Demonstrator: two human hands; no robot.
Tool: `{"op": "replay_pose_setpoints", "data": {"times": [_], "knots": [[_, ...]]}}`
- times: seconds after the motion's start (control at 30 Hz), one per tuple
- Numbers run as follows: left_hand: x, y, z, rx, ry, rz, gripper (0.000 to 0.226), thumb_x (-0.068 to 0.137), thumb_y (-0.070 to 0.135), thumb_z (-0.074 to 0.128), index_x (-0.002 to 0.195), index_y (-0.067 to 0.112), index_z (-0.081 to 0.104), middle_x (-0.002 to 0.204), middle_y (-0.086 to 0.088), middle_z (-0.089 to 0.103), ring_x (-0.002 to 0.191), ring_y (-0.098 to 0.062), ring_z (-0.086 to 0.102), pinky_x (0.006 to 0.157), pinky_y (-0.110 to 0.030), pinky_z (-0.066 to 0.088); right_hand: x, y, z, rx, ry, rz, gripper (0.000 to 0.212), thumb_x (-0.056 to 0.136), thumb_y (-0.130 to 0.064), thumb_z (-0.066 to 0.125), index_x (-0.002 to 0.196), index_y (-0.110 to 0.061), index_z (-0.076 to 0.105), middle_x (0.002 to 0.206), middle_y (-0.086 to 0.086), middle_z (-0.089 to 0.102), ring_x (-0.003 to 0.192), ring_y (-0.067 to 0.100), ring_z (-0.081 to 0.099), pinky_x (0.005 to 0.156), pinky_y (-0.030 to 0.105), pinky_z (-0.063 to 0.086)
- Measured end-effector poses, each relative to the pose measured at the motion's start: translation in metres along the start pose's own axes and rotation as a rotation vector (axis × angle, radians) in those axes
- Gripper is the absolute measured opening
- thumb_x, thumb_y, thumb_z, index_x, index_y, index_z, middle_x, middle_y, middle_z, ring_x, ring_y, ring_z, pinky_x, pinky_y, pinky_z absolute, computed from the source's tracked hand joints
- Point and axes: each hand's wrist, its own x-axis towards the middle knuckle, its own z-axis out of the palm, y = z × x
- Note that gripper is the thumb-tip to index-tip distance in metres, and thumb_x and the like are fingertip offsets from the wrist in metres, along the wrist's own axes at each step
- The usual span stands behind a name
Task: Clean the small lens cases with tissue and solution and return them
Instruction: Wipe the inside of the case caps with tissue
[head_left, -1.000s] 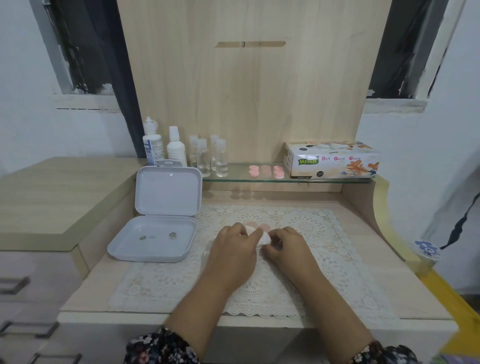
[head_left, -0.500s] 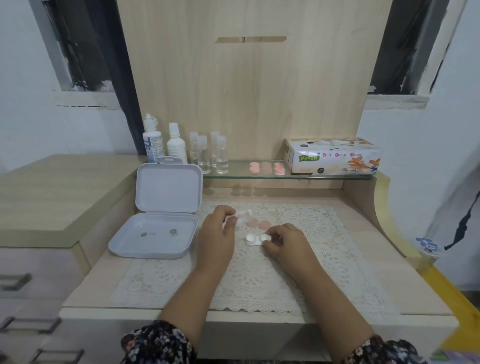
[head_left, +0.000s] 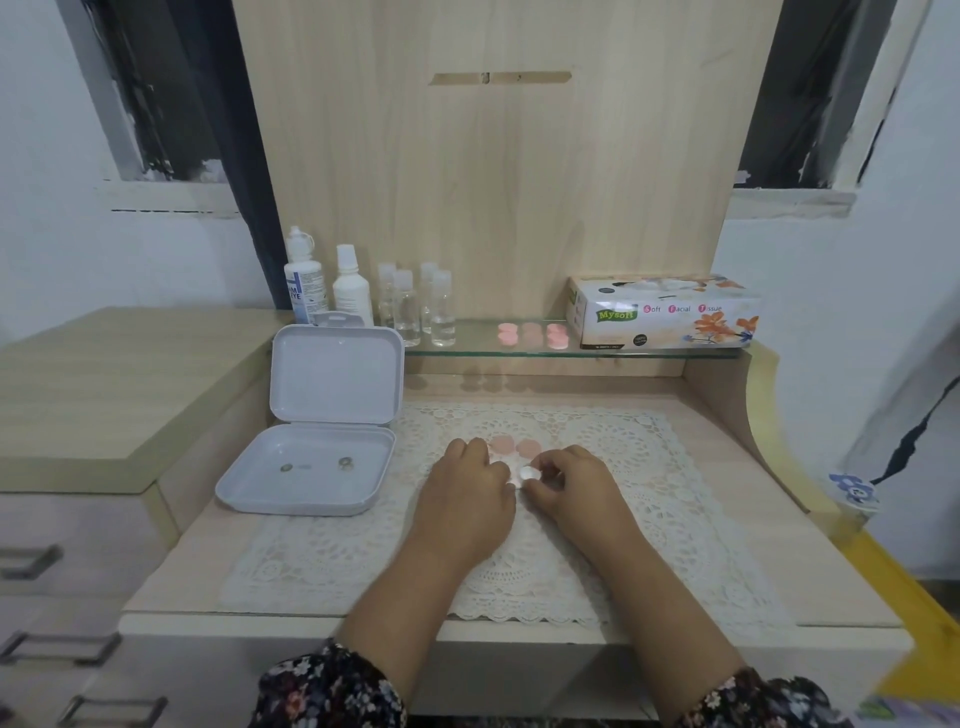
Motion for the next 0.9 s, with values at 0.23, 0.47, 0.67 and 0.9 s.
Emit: {"op": "replay_pose_setpoints", "data": {"times": [0.23,0.47,0.67,0.9], "knots": [[0.014,-0.011,0.0,-0.323,-0.161,-0.265,0.029,0.1,0.026,0.04,0.098,0.008,0.063,0.1,-0.004,0.058,0.101,-0.022,0.048,0.088,-0.037,0.041,0.0,0.0,0.001,-0.006,-0.008,-0.006,0.023,0.087,-0.024,0.066,0.108,-0.016,0.068,0.093,-0.007,0.054,0.09,0.01,0.05,0.071,0.017,0.036],[0.004,-0.017,-0.001,-0.242,0.31,-0.187,0.009,0.091,0.014,0.06,0.088,0.011,0.069,0.081,-0.002,0.06,0.08,-0.022,0.051,0.063,-0.037,0.045,-0.001,-0.002,-0.001,0.011,-0.003,0.004,0.021,0.085,-0.023,0.067,0.105,-0.016,0.069,0.094,-0.006,0.056,0.087,0.008,0.051,0.067,0.015,0.036],[0.004,-0.006,0.008,0.151,0.1,0.086,0.009,0.063,0.013,0.078,0.064,0.018,0.07,0.065,0.004,0.056,0.067,-0.021,0.051,0.053,-0.03,0.037,-0.001,-0.001,0.0,-0.001,-0.002,0.0,0.023,0.085,-0.024,0.066,0.107,-0.017,0.068,0.094,-0.007,0.055,0.086,0.007,0.05,0.067,0.011,0.035],[0.004,0.005,0.002,0.327,-0.066,0.109,0.016,0.058,0.016,0.076,0.053,0.016,0.061,0.063,0.001,0.054,0.068,-0.022,0.051,0.056,-0.034,0.038,0.0,-0.001,0.001,-0.016,0.003,0.008,0.02,0.084,-0.029,0.067,0.102,-0.02,0.066,0.094,-0.009,0.055,0.087,0.007,0.051,0.068,0.013,0.037]]}}
